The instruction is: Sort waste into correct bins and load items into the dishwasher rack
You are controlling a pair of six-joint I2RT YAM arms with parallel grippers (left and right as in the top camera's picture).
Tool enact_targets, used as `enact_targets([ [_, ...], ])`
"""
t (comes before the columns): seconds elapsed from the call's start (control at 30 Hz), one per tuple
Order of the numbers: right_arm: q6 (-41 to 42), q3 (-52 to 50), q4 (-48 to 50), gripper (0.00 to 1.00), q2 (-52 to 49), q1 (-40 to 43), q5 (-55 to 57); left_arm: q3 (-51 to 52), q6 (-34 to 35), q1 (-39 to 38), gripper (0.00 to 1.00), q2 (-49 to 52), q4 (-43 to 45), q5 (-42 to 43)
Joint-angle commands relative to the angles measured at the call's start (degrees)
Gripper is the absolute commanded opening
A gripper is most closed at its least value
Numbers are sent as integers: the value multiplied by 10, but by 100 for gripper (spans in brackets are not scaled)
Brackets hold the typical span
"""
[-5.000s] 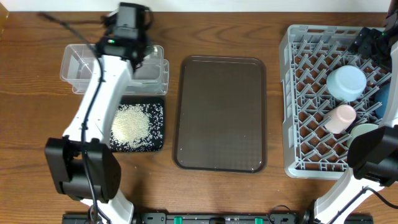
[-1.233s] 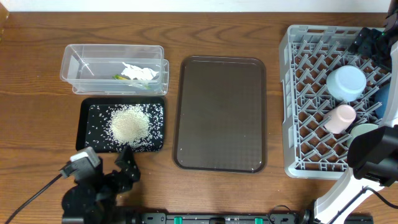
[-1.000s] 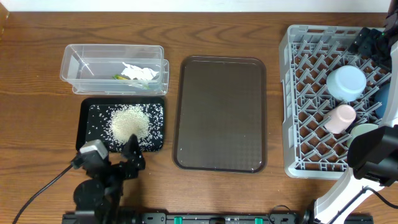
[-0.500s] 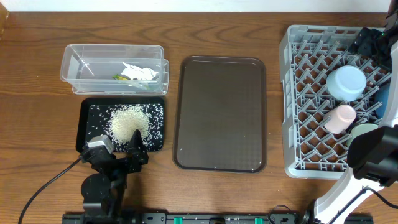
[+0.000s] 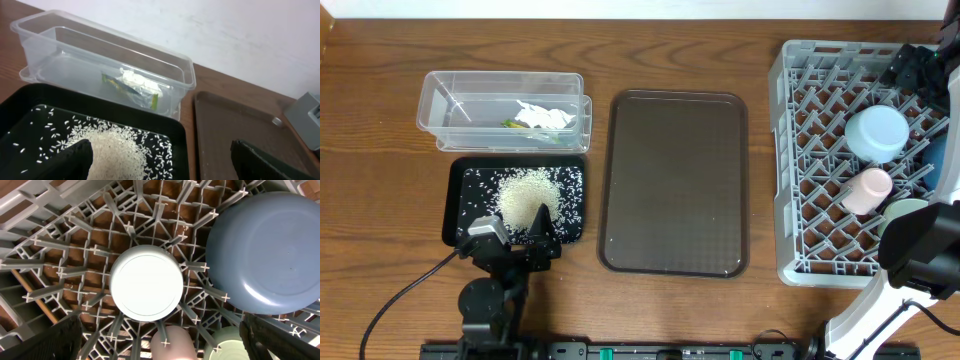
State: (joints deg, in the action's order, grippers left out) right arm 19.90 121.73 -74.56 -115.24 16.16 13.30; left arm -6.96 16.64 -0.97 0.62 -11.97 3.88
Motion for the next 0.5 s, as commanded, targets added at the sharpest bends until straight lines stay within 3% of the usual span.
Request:
enact_targets([
  [0.0,-7,1,0,99,-3,3,2,14,-8,-1,90,-5,13,-9],
  [0.47,-7,1,0,99,-3,3,2,68,-7,-1,90,-5,90,-11],
])
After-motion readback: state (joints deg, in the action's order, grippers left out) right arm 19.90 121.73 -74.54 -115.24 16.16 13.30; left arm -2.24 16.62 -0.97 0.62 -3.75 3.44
